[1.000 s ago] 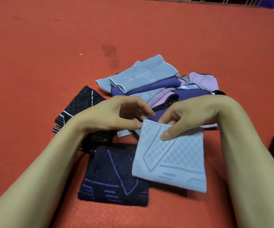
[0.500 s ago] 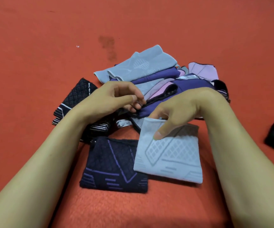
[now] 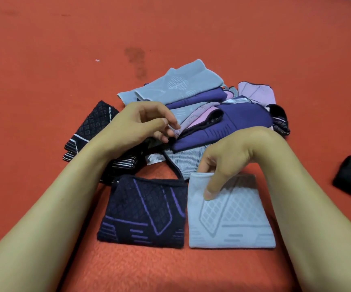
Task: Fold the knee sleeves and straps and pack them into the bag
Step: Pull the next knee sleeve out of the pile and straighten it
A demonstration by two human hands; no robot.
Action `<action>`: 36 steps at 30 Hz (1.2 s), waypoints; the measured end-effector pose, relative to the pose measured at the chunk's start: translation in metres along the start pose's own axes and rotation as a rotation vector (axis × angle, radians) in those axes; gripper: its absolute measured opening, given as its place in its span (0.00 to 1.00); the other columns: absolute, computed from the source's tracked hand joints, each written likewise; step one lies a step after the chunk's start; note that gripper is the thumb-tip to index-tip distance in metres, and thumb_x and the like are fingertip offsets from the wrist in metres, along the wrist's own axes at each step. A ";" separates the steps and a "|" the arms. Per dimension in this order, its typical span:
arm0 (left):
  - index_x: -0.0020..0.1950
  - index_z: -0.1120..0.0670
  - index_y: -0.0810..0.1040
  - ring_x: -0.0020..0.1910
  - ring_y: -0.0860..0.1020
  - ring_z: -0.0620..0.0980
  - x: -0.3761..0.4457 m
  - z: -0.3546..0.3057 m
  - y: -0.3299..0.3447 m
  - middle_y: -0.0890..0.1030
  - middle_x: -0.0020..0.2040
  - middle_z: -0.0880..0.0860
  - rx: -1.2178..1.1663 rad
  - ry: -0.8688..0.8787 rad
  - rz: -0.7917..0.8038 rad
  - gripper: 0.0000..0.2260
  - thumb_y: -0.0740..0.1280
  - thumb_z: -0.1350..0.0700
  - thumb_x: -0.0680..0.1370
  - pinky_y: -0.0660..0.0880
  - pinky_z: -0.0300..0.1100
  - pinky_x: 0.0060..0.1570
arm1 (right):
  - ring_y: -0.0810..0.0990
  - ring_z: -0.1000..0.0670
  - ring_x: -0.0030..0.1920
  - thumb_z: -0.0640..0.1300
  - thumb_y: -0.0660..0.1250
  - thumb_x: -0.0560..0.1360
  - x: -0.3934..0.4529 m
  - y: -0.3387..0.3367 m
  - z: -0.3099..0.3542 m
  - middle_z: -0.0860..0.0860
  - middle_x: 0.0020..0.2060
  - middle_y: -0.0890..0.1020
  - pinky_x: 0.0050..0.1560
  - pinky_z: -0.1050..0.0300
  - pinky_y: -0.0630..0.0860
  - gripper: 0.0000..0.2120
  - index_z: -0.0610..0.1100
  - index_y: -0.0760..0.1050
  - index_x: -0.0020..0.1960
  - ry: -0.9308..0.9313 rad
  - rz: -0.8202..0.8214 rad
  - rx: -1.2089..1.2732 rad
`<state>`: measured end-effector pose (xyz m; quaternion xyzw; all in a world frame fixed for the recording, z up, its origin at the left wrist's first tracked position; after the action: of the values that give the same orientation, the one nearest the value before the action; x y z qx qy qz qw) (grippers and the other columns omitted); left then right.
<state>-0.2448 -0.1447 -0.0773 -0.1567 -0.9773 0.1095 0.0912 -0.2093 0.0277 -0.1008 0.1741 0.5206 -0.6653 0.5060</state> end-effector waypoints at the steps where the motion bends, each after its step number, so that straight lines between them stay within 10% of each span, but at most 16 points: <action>1: 0.49 0.62 0.81 0.44 0.84 0.50 0.000 -0.001 -0.004 0.87 0.46 0.55 0.009 0.023 -0.059 0.11 0.61 0.72 0.82 0.83 0.42 0.47 | 0.87 0.52 0.49 0.56 0.78 0.73 -0.002 -0.003 0.000 0.56 0.45 0.89 0.59 0.54 0.82 0.10 0.53 0.87 0.52 0.012 -0.016 -0.028; 6: 0.50 0.50 0.83 0.49 0.82 0.44 0.003 -0.003 -0.028 0.86 0.51 0.48 0.286 0.143 -0.336 0.07 0.70 0.61 0.79 0.78 0.42 0.53 | 0.87 0.58 0.45 0.60 0.71 0.77 -0.025 -0.032 -0.023 0.58 0.42 0.88 0.53 0.58 0.81 0.15 0.49 0.86 0.50 0.077 -0.230 0.042; 16: 0.66 0.47 0.79 0.62 0.76 0.40 0.012 0.011 -0.007 0.80 0.62 0.43 0.728 0.071 -0.163 0.24 0.71 0.38 0.74 0.67 0.25 0.59 | 0.78 0.49 0.44 0.54 0.66 0.82 -0.034 -0.098 -0.046 0.57 0.35 0.80 0.45 0.56 0.66 0.13 0.47 0.79 0.43 -0.055 -1.187 0.050; 20: 0.60 0.45 0.83 0.66 0.72 0.49 0.011 0.012 -0.022 0.77 0.62 0.49 0.726 0.035 -0.341 0.13 0.68 0.42 0.80 0.66 0.37 0.65 | 0.72 0.51 0.42 0.50 0.65 0.82 -0.031 -0.102 -0.041 0.56 0.35 0.74 0.46 0.58 0.63 0.13 0.47 0.74 0.40 -0.174 -1.476 0.099; 24: 0.70 0.49 0.80 0.76 0.62 0.58 0.013 0.021 -0.023 0.68 0.76 0.54 0.774 -0.117 -0.313 0.16 0.64 0.50 0.84 0.58 0.42 0.70 | 0.75 0.47 0.53 0.54 0.61 0.81 -0.006 -0.099 -0.046 0.53 0.46 0.77 0.58 0.56 0.67 0.08 0.52 0.77 0.49 -0.272 -1.419 0.058; 31: 0.72 0.47 0.77 0.56 0.78 0.56 0.013 0.022 -0.023 0.83 0.62 0.51 0.774 -0.129 -0.279 0.22 0.63 0.52 0.78 0.71 0.48 0.61 | 0.71 0.48 0.63 0.55 0.64 0.82 0.024 -0.078 -0.069 0.58 0.58 0.77 0.70 0.46 0.65 0.10 0.55 0.77 0.61 -0.258 -1.326 0.178; 36: 0.77 0.46 0.71 0.74 0.61 0.52 0.012 0.023 -0.020 0.68 0.76 0.47 0.762 -0.141 -0.266 0.23 0.62 0.54 0.81 0.63 0.45 0.67 | 0.69 0.53 0.64 0.55 0.65 0.81 0.021 -0.076 -0.072 0.60 0.61 0.78 0.74 0.45 0.64 0.12 0.57 0.77 0.64 -0.340 -1.264 0.220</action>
<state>-0.2667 -0.1632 -0.0930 0.0238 -0.8825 0.4613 0.0887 -0.3043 0.0764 -0.1060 -0.2216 0.3643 -0.9016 0.0729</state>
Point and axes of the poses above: each hand's wrist, its own x-axis towards the middle knuckle, its own y-axis out of the palm, z = x × y, the point moved 7 cm from there along x, towards the middle knuckle
